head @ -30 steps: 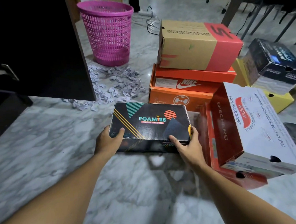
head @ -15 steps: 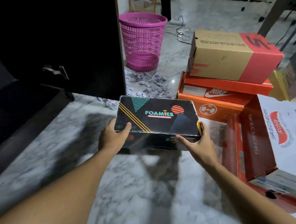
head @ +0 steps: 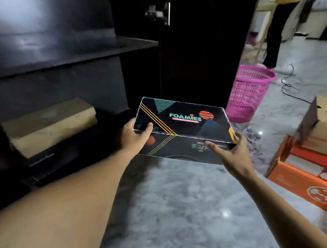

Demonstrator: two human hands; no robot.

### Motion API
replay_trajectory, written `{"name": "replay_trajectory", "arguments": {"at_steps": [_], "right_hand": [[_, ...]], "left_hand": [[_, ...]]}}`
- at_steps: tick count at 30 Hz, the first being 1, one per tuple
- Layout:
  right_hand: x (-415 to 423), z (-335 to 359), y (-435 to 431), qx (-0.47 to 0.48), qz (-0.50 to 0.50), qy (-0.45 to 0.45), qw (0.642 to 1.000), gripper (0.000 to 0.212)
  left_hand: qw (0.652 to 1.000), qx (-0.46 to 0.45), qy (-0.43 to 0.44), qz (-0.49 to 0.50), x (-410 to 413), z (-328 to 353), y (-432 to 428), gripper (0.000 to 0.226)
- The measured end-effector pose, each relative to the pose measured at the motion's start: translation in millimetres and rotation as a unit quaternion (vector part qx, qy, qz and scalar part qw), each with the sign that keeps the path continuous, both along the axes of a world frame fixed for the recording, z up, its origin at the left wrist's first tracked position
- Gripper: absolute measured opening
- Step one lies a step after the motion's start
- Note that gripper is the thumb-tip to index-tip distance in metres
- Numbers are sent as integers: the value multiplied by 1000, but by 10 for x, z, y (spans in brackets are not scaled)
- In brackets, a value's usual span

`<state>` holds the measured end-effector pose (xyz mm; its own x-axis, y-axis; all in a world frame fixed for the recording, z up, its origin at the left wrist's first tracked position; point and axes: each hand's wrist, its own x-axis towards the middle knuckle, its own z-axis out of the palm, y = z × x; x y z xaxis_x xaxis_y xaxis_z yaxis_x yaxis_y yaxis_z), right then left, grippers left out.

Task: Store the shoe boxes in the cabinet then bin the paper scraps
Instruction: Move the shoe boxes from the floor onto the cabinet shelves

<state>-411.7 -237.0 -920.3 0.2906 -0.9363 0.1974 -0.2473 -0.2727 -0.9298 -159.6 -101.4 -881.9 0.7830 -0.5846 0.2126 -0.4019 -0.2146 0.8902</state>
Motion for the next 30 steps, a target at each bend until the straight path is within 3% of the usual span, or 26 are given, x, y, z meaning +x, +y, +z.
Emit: {"name": "replay_trajectory", "arguments": {"at_steps": [4, 7, 14, 18, 21, 26, 30], "right_hand": [[644, 568, -124, -37, 62, 31, 997, 95], [1181, 920, -155, -38, 121, 59, 990, 109], [2284, 916, -164, -10, 224, 42, 974, 125], [2895, 882, -77, -14, 281, 11, 960, 108], [3359, 760, -24, -10, 315, -6, 949, 109], [3861, 585, 180, 27, 353, -25, 935, 79], [4223, 522, 253, 14, 347, -25, 937, 82]], "left_hand": [[990, -86, 72, 92, 305, 340, 163, 67], [971, -134, 98, 173, 520, 474, 321, 78], [940, -49, 16, 338, 1114, 419, 711, 70], [916, -32, 6, 400, 1454, 434, 963, 72], [901, -58, 7, 431, 1687, 432, 1117, 72], [889, -48, 29, 454, 1928, 386, 1285, 72], [889, -38, 22, 455, 2093, 289, 1311, 74]]}}
